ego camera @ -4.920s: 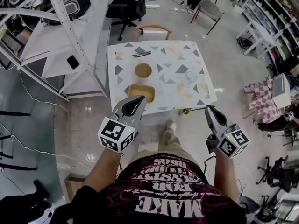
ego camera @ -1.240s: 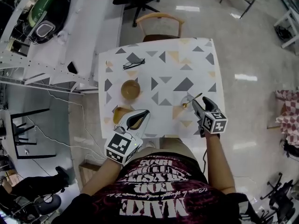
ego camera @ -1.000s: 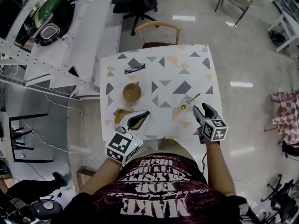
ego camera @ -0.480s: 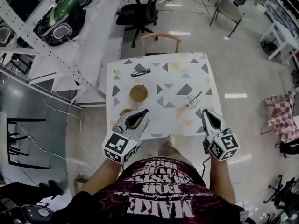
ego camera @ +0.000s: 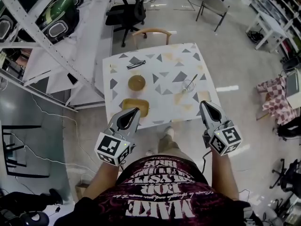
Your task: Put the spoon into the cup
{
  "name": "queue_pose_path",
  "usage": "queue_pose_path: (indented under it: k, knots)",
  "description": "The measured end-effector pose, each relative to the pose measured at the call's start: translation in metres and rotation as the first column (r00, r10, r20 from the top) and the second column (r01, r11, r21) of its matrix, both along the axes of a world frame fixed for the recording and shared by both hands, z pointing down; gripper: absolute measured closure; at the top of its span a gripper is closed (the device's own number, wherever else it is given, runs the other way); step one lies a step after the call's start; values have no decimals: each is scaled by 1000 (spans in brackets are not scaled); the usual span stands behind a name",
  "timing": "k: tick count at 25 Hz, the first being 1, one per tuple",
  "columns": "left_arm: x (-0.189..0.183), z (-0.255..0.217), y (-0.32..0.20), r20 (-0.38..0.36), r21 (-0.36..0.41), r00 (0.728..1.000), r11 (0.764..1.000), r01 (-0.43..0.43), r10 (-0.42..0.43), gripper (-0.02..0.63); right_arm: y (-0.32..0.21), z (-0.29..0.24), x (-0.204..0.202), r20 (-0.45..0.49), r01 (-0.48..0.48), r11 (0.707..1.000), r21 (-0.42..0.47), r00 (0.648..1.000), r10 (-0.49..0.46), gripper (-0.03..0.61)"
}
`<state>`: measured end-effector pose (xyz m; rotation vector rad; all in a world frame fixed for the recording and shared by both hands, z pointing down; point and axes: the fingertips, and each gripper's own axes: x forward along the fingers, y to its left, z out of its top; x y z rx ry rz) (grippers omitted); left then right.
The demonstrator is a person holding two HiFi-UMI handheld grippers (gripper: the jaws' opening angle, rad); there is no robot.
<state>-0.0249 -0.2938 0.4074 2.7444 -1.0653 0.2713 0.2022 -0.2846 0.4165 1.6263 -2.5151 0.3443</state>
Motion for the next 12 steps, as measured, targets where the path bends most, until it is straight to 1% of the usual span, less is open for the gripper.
queue_pose_path:
  k: [7, 12]
  knots:
    - [-23, -7, 34, -39, 11, 999, 1000, 3, -3, 614, 33, -13, -30, -30, 14, 1000, 11, 999, -14, 551]
    - [-35, -8, 50, -52, 10, 999, 1000, 6, -6, 614, 45, -23, -54, -55, 52, 998, 31, 997, -50, 551]
